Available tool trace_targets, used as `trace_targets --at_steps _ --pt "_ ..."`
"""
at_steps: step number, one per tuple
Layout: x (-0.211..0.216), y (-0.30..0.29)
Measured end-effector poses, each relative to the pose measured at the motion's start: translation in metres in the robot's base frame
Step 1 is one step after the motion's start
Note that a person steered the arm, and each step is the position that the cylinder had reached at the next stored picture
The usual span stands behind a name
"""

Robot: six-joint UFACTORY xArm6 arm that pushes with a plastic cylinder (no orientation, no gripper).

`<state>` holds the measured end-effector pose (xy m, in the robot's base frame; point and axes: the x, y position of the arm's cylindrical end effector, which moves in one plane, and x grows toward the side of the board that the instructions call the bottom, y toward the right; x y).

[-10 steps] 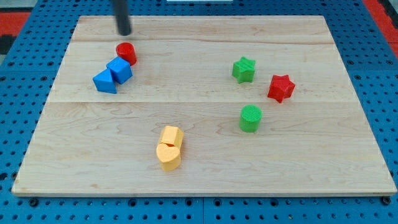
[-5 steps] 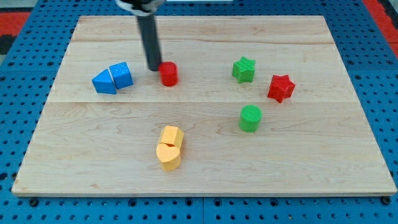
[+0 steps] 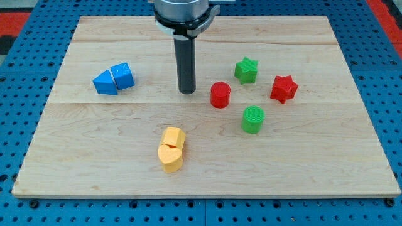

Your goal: Move the red circle into the red star

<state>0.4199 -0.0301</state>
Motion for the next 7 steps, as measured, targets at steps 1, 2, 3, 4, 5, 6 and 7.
trace_targets --at_steps 1,2,3,4,5,6,7 --pt "0.025 0.025" --pt "0.025 0.089" --pt "0.024 0.116" --pt "0.005 0.068" --pt "-0.010 0.084" --pt "-0.010 0.124" --pt "-0.011 0.147"
